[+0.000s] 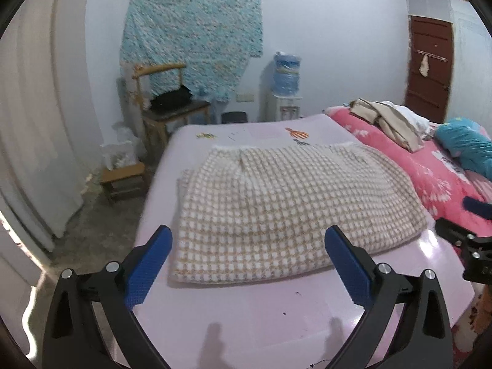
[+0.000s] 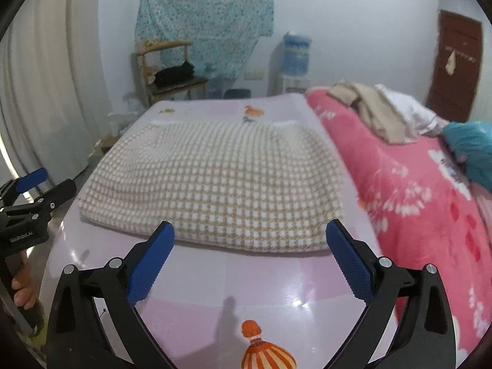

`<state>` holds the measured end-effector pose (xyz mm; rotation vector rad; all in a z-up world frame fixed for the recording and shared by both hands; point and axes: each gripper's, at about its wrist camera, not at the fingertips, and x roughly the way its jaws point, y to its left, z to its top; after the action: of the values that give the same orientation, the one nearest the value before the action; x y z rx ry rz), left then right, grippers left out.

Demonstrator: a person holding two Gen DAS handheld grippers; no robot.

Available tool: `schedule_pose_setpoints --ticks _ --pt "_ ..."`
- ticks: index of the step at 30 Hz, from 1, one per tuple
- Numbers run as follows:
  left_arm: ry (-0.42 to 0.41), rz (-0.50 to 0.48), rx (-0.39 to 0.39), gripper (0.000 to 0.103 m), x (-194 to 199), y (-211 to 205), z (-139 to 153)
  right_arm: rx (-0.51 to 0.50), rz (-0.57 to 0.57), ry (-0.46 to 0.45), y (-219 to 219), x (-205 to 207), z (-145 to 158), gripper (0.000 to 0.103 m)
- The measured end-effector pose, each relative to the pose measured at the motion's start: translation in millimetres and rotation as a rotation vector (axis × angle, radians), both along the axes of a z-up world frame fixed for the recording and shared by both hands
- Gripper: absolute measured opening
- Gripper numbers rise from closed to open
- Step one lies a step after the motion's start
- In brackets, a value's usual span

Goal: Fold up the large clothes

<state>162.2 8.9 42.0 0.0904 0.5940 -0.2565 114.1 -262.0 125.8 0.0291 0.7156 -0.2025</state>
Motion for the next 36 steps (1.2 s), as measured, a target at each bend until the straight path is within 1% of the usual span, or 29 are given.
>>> schedule_pose_setpoints --ticks 1,3,6,8,12,17,22,36 --pt "0.001 0.006 0.015 0.098 -0.6 -3.3 1.2 -0.013 -0.004 -0.007 -0.5 0.2 0.3 0.095" --pt "0.033 0.023 0.044 0.098 0.2 -9.0 -0.3 -0.015 -0.007 -0.004 0.1 -0.2 0.8 0.095" --pt "0.092 0.029 0.093 0.098 3.2 -18.4 -5.3 -0.002 -0.028 0.016 -0.8 0.7 -1.7 0.095" --pt "0.118 0.032 0.116 0.098 4.7 -23.5 -9.6 -0.018 -0.05 0.053 -0.2 3.7 -6.1 0.095" --pt "0.17 0.076 0.101 0.098 6.1 -27.7 -15.2 0.003 -0.048 0.094 -1.1 10.1 -15.7 0.095" --pt "0.241 0.101 0.084 0.098 10.0 -29.6 -22.8 0.033 -0.043 0.134 -3.7 15.6 -24.3 0.095" --pt "0.256 0.126 0.09 0.098 12.0 -29.3 -23.8 0.092 -0.028 0.163 -3.6 17.1 -30.1 0.095" --pt "0.291 0.129 0.107 0.098 15.4 -32.2 -29.5 0.131 -0.019 0.209 0.9 17.3 -37.1 0.095"
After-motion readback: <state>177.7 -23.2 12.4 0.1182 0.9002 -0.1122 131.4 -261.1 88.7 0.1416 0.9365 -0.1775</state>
